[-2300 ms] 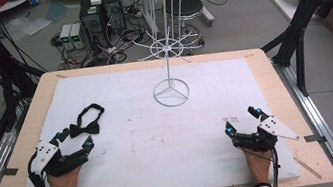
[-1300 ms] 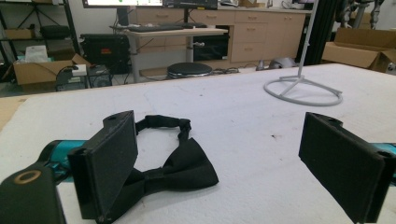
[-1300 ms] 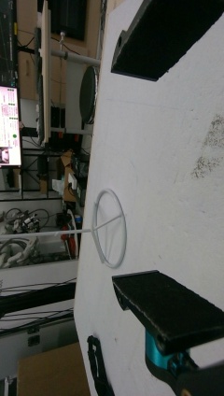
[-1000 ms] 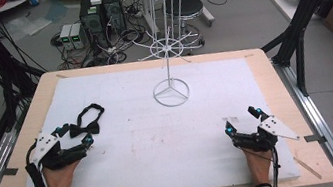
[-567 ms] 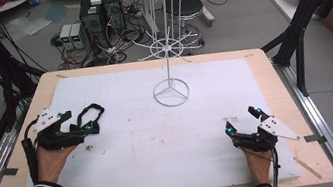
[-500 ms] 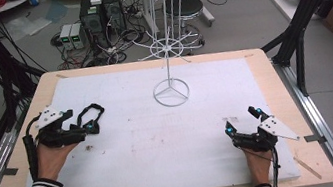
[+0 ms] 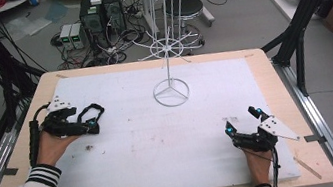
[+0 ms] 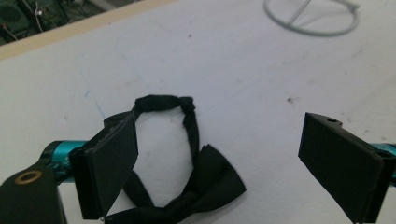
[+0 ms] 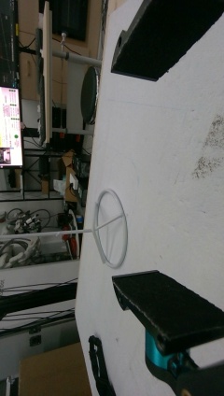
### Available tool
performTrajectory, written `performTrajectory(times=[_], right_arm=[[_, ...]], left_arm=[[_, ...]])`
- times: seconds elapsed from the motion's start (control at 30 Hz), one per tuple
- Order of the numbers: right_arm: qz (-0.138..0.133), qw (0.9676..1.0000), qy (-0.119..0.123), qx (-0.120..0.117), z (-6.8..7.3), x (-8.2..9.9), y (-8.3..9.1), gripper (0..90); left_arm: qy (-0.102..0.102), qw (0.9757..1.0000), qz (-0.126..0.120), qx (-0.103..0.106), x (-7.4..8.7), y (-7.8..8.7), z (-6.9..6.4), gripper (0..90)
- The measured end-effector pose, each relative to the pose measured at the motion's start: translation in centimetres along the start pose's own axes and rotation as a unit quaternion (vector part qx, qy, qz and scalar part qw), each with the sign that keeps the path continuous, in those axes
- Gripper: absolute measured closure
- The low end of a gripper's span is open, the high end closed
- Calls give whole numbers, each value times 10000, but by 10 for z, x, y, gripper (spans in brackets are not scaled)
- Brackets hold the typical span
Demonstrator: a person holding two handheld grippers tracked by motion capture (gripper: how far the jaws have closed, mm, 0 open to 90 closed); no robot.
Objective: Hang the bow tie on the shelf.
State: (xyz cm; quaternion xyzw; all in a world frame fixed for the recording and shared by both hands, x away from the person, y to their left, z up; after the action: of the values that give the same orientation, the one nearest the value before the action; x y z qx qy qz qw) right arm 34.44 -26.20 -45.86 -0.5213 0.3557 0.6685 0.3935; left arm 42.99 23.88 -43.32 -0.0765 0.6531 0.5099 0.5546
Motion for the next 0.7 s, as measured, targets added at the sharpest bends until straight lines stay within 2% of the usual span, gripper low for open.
performTrajectory(times=[0.03, 0.07, 0.1, 0.17, 0.3, 0.33, 0.37, 0.53, 0.6, 0.7], right_arm=[[-3, 10000, 2, -4, 0, 0, 0, 7], [-1, 10000, 5, 1, 0, 0, 0, 7], [-7, 10000, 9, -5, 0, 0, 0, 7], [-5, 10000, 4, -6, 0, 0, 0, 7], [-17, 10000, -6, 19, 0, 0, 0, 7], [-21, 10000, -9, 22, -1, 0, 0, 7], [-32, 10000, -5, 32, -1, -1, 0, 7], [-36, 10000, -28, 45, -1, -1, 0, 7], [-39, 10000, -13, 46, -1, -1, 0, 7], [-45, 10000, 0, 61, -1, -1, 0, 7]], left_arm=[[54, 9999, 141, -35, 3, -2, 7, 123], [144, 9998, 132, -64, 3, -4, 10, 124], [200, 9995, 247, -68, 6, -4, 13, 131], [213, 9992, 324, -94, 8, -6, 15, 148], [267, 9973, 666, -154, 15, -12, 24, 182], [267, 9973, 666, -154, 15, -12, 24, 186], [330, 9958, 824, -231, 18, -14, 29, 199], [427, 9919, 1162, -290, 23, -17, 38, 255], [450, 9918, 1156, -310, 23, -18, 39, 268], [531, 9888, 1365, -302, 29, -22, 40, 312]])
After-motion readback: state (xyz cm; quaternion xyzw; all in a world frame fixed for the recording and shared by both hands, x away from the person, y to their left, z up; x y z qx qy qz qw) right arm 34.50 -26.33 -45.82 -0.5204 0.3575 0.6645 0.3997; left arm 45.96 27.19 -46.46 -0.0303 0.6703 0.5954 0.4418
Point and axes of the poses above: each handheld gripper's, and its own axes: y roughly backward along the jaws, x roughly out of its underside, z roughly to its left, the point moved 8 cm from there along -y, roughly forward along the jaws, and after that the axes turned 9 degrees about -y, right-handed, at the moved point
